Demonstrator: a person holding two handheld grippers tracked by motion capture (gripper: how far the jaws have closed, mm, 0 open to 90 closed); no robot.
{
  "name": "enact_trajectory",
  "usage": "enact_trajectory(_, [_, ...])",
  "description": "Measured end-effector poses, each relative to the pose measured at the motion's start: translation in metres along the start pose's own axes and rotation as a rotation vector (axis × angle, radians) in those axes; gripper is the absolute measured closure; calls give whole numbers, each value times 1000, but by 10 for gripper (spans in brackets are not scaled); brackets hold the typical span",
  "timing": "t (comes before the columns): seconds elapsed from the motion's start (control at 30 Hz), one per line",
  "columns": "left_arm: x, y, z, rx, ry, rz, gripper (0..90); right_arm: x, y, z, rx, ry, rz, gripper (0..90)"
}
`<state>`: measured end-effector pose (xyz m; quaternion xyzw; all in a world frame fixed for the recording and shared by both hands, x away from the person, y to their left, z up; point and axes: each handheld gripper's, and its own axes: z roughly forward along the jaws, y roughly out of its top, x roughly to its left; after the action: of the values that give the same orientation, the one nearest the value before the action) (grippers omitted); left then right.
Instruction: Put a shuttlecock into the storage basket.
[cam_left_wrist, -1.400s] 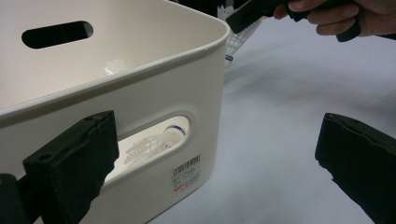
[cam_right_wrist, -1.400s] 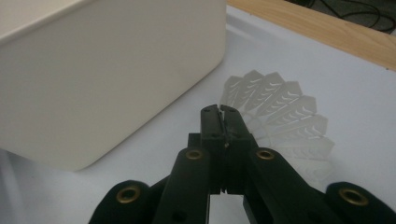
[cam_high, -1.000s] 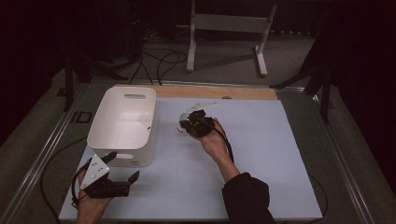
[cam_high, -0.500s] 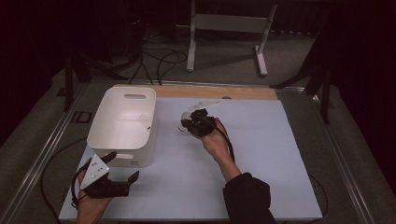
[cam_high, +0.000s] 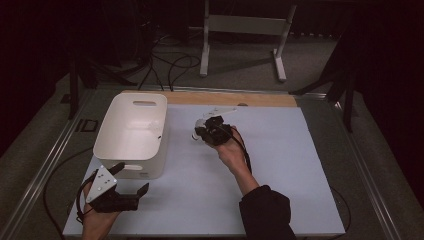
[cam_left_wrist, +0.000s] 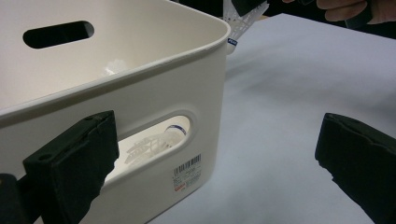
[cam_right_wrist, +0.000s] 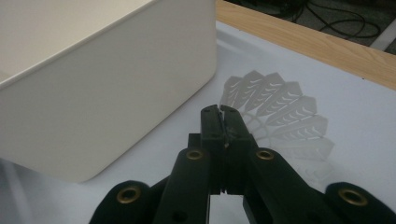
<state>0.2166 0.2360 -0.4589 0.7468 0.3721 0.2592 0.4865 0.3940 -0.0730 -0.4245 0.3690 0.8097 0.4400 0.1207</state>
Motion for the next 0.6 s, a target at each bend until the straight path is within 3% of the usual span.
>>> enact_trajectory(0.6, [0, 0, 0, 1, 2, 0, 4, 1, 7, -6, -15, -2, 16, 900])
